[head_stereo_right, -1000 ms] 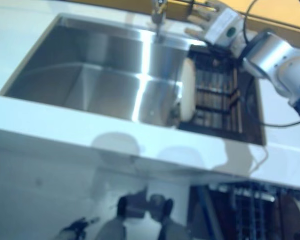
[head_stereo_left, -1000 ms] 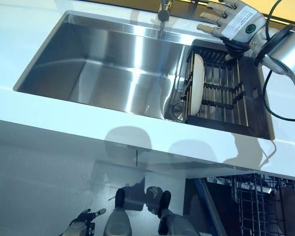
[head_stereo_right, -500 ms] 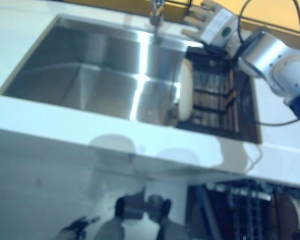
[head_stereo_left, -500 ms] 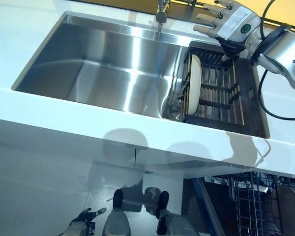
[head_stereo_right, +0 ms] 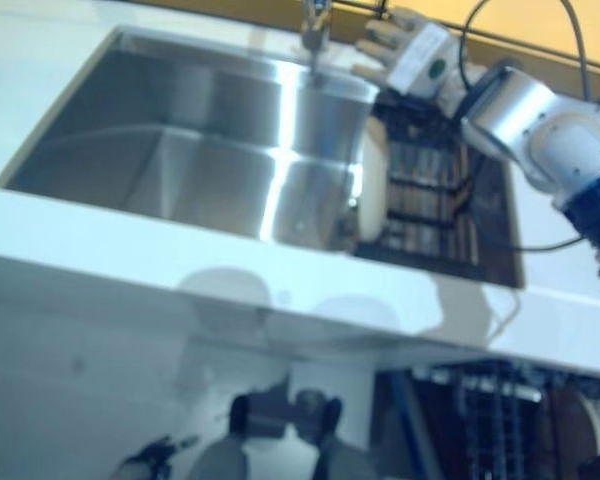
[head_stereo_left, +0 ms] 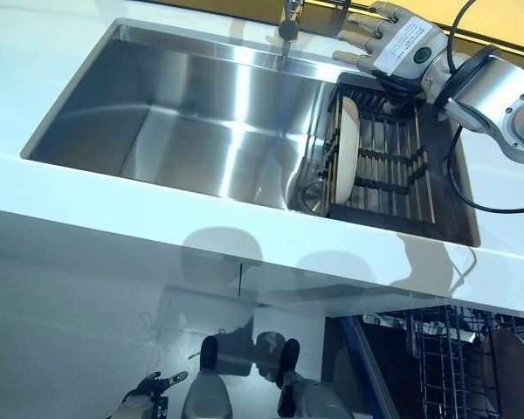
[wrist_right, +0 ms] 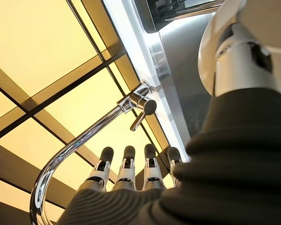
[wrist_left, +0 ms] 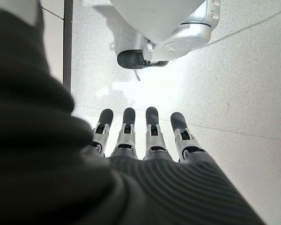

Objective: Take plates into dishwasher

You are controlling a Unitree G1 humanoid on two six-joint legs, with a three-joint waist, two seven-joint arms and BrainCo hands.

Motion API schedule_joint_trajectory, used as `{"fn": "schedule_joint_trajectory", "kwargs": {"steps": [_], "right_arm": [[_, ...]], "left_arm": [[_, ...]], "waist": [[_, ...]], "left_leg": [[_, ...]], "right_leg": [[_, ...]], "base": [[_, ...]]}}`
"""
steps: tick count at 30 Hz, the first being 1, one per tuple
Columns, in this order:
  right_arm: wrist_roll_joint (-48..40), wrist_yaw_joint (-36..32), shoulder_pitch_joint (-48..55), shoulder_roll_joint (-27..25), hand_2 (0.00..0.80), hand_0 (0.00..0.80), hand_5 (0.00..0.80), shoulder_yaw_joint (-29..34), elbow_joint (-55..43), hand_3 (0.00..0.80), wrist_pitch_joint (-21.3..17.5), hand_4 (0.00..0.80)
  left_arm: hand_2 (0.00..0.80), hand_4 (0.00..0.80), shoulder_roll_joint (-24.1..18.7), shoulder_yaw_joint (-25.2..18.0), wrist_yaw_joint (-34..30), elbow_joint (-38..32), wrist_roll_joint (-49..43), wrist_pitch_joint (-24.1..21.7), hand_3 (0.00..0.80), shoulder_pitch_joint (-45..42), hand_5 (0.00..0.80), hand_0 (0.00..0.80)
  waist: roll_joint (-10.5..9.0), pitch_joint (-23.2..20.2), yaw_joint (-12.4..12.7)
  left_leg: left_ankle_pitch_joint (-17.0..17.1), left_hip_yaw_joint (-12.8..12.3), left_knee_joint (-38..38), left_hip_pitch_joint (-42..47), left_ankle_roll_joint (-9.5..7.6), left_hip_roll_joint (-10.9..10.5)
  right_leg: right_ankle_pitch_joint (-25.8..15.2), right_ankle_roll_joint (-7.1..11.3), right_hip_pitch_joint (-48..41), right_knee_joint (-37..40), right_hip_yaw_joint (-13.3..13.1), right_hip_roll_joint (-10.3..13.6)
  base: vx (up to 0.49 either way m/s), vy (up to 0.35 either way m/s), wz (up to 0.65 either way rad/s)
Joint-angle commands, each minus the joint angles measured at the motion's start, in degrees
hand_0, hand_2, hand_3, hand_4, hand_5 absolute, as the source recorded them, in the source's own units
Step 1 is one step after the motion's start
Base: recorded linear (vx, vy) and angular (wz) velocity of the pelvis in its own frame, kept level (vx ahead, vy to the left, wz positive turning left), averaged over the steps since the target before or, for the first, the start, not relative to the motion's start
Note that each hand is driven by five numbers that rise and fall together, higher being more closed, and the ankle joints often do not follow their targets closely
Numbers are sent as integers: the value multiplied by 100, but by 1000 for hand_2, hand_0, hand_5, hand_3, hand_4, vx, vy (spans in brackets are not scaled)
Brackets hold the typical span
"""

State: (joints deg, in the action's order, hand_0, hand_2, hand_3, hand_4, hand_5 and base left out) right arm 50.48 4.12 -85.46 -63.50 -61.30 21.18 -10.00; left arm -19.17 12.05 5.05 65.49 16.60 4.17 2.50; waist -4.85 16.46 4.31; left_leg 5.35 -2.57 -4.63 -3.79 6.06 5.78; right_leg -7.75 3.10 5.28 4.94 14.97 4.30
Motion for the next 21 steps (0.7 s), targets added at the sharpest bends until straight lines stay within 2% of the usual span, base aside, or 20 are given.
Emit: {"fn": "schedule_joint_trajectory", "kwargs": {"steps": [1, 21], "right_arm": [[-79, -10, -585, -6, 0, 0, 0, 17, -25, 0, 217, 0], [-72, -189, -396, 14, 0, 0, 0, 61, -145, 0, 64, 0]], "left_arm": [[0, 0, -186, -82, 0, 60, 6, -20, 0, 83, 0, 0], [0, 0, -174, -152, 17, 103, 75, -111, 0, 89, 0, 0]], "waist": [[-336, 48, 123], [-350, 94, 91]], "left_leg": [[-67, -290, -37, -117, -113, -244], [-79, -354, -37, -110, -123, -238]], "right_leg": [[241, 403, -189, 6, -101, -26], [224, 403, -154, 6, -102, -33]], "base": [[0, 0, 0], [0, 0, 0]]}}
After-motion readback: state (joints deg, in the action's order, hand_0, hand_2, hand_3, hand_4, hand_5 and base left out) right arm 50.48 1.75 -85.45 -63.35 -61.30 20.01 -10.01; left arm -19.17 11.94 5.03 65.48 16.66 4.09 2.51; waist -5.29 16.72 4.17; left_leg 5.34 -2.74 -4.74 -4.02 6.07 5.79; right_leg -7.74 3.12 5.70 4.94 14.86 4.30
